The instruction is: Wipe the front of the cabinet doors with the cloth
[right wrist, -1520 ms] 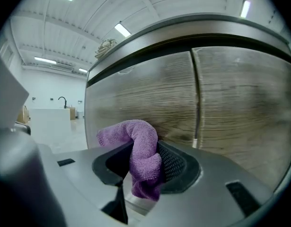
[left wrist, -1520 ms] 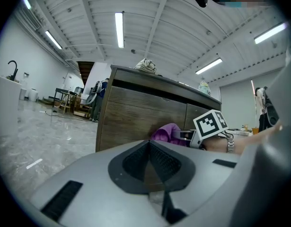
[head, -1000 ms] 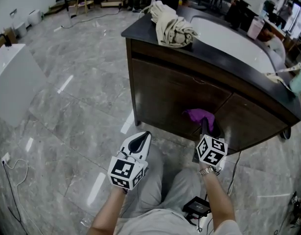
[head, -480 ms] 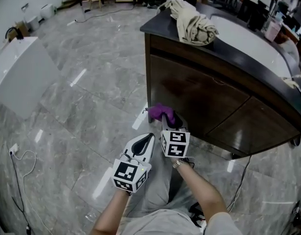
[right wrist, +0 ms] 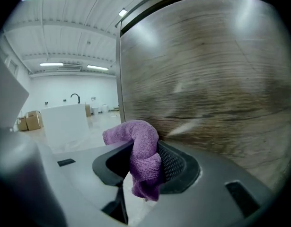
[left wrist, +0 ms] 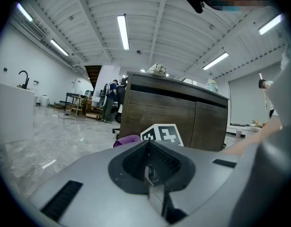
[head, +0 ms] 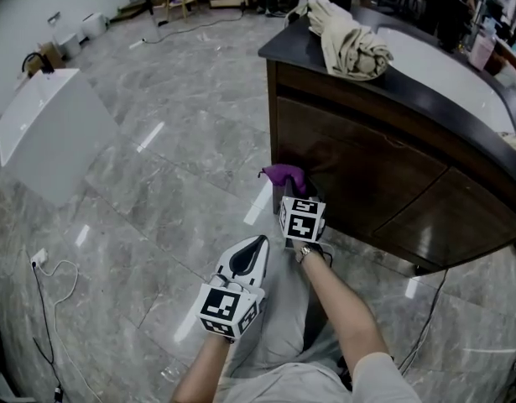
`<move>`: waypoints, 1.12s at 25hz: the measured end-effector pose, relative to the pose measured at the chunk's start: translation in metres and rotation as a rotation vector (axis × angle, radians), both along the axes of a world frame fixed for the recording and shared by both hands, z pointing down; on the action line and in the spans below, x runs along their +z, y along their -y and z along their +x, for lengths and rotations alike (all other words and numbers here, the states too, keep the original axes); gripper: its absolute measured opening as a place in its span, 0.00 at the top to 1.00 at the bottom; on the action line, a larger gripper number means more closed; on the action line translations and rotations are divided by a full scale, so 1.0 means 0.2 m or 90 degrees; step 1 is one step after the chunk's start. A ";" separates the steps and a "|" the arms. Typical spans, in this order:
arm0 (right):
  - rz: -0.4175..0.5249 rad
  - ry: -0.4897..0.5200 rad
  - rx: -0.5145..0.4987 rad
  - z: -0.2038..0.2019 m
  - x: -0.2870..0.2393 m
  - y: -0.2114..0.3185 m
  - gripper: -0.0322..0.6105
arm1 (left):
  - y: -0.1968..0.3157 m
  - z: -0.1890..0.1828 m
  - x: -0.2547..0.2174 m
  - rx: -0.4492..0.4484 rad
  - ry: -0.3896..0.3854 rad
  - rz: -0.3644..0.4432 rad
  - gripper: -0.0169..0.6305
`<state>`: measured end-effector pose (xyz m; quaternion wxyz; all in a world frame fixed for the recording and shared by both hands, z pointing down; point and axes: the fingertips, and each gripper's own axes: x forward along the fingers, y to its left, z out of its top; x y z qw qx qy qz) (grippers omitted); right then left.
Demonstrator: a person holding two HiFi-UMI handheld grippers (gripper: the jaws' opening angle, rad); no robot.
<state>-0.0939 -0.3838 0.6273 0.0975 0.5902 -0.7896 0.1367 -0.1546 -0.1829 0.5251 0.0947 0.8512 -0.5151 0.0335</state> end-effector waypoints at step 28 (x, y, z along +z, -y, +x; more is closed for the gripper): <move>-0.037 -0.042 0.198 1.34 0.08 -0.48 0.71 | 0.03 0.45 -0.02 0.116 -0.019 0.011 0.96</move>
